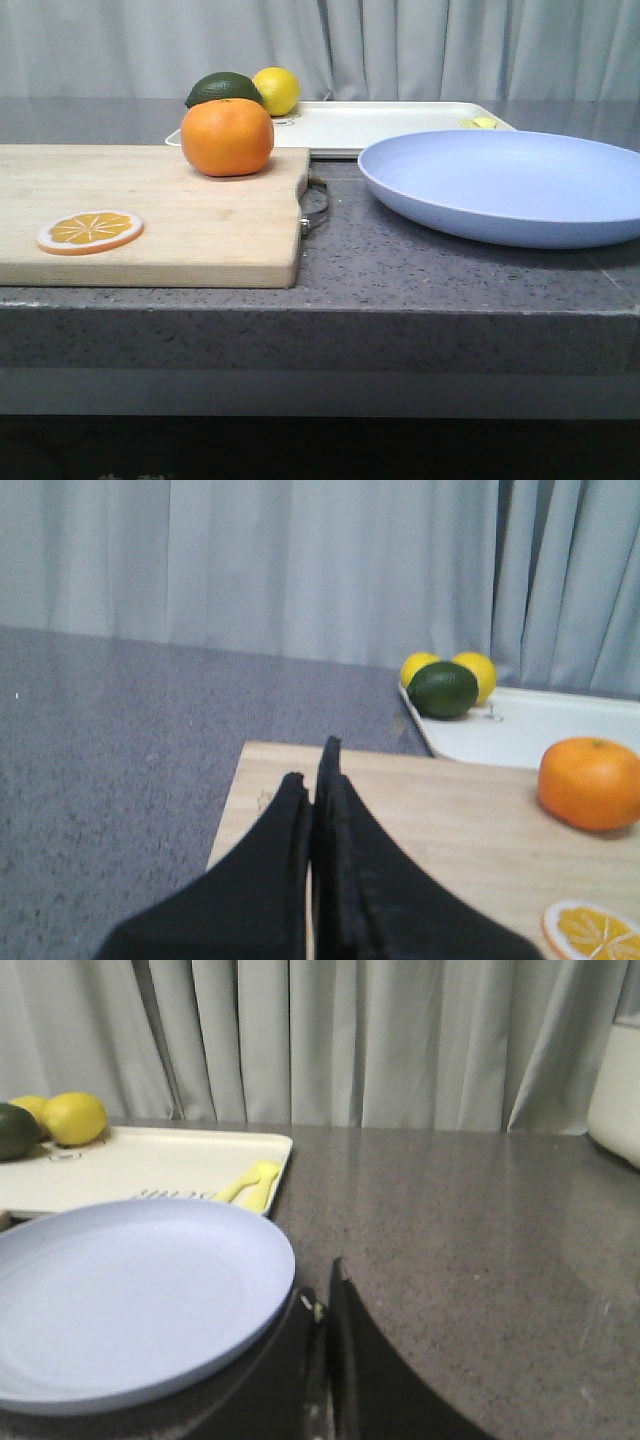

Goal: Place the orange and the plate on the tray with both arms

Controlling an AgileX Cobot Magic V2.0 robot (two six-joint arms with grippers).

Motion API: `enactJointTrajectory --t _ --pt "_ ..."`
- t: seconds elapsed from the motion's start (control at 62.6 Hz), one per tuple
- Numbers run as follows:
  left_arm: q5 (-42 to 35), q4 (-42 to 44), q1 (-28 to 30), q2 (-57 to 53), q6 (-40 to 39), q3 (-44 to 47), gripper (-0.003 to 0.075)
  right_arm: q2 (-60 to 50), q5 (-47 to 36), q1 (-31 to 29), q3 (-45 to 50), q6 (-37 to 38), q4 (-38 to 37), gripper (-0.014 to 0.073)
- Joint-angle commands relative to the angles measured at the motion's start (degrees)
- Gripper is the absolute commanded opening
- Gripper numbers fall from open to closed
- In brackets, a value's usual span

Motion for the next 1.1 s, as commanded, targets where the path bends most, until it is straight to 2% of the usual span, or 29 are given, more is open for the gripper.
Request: enactJointTrajectory --t 0.0,0.383,0.607,0.926,1.022,1.085 --pt "-0.7 -0.5 -0.3 0.6 -0.4 -7.6 -0.0017 0.5 -0.2 -0.2 -6.8 -0.3 0.2 -0.0068" --pt "21.9 -0.1 -0.3 18.6 0.2 -30.5 -0.0017 17.7 16.7 -0.2 -26.6 -0.5 -1.6 -0.0068" --pt "22.2 -0.2 -0.3 24.1 0.2 -31.2 -0.0017 24.1 20.1 -0.2 -27.5 -0.5 -3.3 -0.0068" --pt "22.9 -0.1 -0.3 26.5 0.2 -31.2 -0.0017 26.0 21.4 -0.2 -27.5 -0.9 -3.3 -0.0061" --pt "23.0 0.0 -0.3 26.5 0.2 -31.2 0.0006 26.0 21.6 -0.2 -27.5 -1.9 -3.3 0.0038" --pt "23.0 0.0 -0.3 26.5 0.2 -31.2 0.0079 26.0 21.9 -0.2 -27.5 -2.0 -3.3 0.0186"
